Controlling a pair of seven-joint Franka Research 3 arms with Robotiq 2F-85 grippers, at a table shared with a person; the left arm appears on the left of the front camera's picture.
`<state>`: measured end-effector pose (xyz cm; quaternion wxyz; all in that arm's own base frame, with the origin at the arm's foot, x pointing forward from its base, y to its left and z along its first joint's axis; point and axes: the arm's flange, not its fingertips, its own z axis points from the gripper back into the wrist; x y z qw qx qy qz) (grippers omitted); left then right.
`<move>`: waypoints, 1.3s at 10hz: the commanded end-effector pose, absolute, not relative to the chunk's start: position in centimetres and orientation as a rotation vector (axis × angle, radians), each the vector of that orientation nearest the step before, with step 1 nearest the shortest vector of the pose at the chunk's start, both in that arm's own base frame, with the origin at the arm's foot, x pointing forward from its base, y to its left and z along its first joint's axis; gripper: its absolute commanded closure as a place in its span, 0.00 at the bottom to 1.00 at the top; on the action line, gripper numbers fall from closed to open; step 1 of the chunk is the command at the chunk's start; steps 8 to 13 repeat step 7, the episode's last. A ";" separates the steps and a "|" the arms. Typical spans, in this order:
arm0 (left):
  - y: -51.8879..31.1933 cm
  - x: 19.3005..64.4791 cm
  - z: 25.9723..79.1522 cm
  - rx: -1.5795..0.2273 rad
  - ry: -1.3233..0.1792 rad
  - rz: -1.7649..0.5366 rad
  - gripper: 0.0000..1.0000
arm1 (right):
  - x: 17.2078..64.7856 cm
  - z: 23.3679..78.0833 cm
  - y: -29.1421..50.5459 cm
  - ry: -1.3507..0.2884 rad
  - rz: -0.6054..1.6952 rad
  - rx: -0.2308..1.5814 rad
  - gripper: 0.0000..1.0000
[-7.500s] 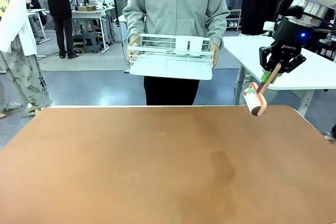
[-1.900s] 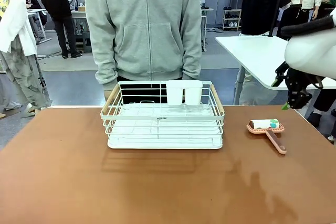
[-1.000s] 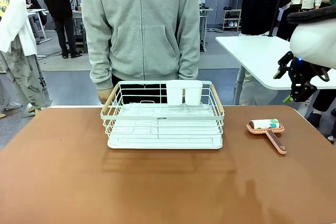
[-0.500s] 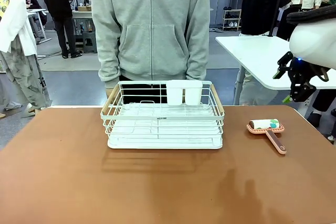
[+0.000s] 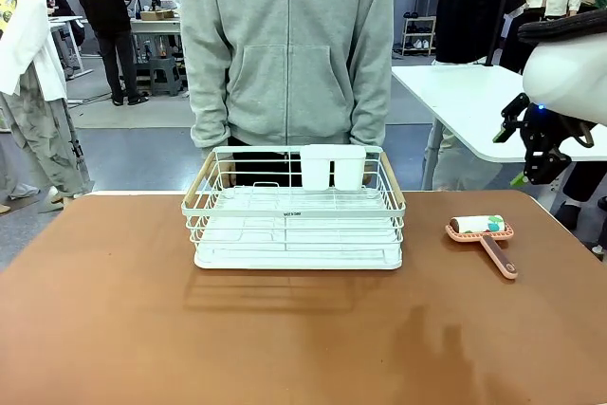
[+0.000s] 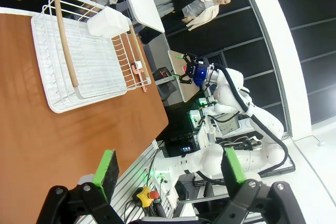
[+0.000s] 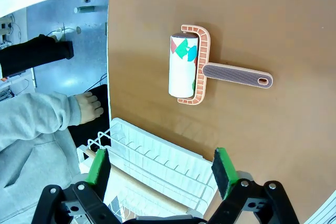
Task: Clean the table.
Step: Place the Lint Roller down when the Dish drying rack is positioned in the middle of the table.
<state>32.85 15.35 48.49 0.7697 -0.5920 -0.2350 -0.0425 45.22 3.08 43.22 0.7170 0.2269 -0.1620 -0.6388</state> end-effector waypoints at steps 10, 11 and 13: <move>15.4 32.7 48.7 -1.306 -0.528 -0.104 0.00 | 45.2 43.3 3.2 -0.359 -1.410 0.504 0.00; 15.4 32.7 48.7 -1.306 -0.528 -0.104 0.00 | 45.2 43.3 3.2 -0.359 -1.410 0.504 0.00; 15.4 32.7 48.7 -1.306 -0.528 -0.104 0.00 | 45.2 43.3 3.2 -0.359 -1.410 0.504 0.00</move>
